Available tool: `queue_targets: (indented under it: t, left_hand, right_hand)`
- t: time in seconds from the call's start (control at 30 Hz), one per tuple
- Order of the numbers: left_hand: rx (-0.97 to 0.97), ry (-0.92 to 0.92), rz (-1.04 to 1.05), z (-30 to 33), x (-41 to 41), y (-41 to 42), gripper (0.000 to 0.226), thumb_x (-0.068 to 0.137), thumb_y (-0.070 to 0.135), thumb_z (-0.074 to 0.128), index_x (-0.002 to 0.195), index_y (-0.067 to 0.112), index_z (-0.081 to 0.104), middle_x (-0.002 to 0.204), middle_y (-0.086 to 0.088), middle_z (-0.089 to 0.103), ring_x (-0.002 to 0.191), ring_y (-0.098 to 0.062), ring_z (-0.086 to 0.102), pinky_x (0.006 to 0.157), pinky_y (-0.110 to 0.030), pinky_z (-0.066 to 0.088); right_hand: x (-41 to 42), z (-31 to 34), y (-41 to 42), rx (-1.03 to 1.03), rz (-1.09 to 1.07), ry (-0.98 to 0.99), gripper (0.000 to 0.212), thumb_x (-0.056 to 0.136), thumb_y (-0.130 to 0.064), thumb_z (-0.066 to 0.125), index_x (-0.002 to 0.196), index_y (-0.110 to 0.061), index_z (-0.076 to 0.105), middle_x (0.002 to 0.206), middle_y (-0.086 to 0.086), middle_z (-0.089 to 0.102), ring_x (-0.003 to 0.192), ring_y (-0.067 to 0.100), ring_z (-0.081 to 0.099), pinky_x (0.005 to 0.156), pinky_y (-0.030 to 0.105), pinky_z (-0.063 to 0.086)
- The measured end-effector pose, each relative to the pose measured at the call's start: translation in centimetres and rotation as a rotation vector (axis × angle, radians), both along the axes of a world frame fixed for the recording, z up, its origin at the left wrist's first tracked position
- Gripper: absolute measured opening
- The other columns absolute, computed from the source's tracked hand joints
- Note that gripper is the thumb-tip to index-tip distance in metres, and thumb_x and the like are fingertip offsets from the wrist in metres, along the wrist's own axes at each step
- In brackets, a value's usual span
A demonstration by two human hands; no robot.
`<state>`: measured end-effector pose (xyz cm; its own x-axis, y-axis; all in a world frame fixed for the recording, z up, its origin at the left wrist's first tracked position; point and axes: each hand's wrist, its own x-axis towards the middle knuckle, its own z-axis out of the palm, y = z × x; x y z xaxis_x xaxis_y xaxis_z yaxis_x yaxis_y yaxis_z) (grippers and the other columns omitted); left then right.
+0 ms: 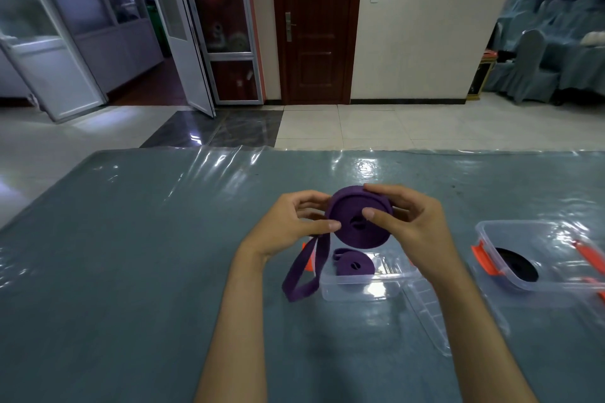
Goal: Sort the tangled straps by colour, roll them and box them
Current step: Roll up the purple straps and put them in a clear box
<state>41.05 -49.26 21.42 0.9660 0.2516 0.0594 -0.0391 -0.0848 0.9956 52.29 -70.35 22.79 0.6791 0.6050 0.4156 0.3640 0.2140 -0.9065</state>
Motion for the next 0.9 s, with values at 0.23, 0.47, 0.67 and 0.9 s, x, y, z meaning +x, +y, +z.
queue_targets:
  t: [0.23,0.47,0.67,0.9]
  left_hand:
    - [0.022,-0.027,0.008,0.0,-0.4,0.7,0.034,0.081,0.032,0.09,0.112,0.022,0.079,0.112,-0.008,0.079,0.11,-0.022,0.074,0.095,-0.028,0.057]
    - [-0.015,-0.132,0.016,0.5,-1.0,0.8,0.037,0.08,0.04,0.09,0.112,0.027,0.078,0.115,-0.005,0.079,0.112,-0.021,0.074,0.094,-0.024,0.056]
    - [-0.006,-0.144,0.04,1.0,-1.3,0.9,0.036,0.081,0.03,0.09,0.113,0.024,0.074,0.108,-0.012,0.079,0.103,-0.029,0.077,0.097,-0.033,0.059]
    - [0.089,-0.162,0.07,1.1,-1.3,0.8,0.029,0.082,0.032,0.089,0.105,0.024,0.073,0.103,-0.01,0.078,0.099,-0.03,0.077,0.099,-0.042,0.059]
  right_hand:
    - [-0.1,0.0,0.1,0.042,-0.002,0.044,0.037,0.079,-0.026,0.087,0.113,-0.041,0.08,0.111,-0.001,0.081,0.103,0.02,0.078,0.085,0.029,0.063]
    - [0.1,0.2,-0.5,-0.007,0.088,0.207,0.045,0.078,-0.055,0.088,0.106,-0.023,0.073,0.099,0.011,0.081,0.09,0.027,0.079,0.069,0.035,0.064]
    - [0.5,-0.3,-0.8,-0.1,0.162,0.105,0.036,0.097,-0.031,0.07,0.133,-0.035,0.065,0.1,0.011,0.081,0.092,0.029,0.08,0.074,0.04,0.066]
    - [0.4,-0.3,-0.9,-0.154,0.27,0.162,0.028,0.094,-0.027,0.075,0.121,-0.03,0.072,0.116,0.008,0.078,0.098,0.03,0.079,0.073,0.039,0.066]
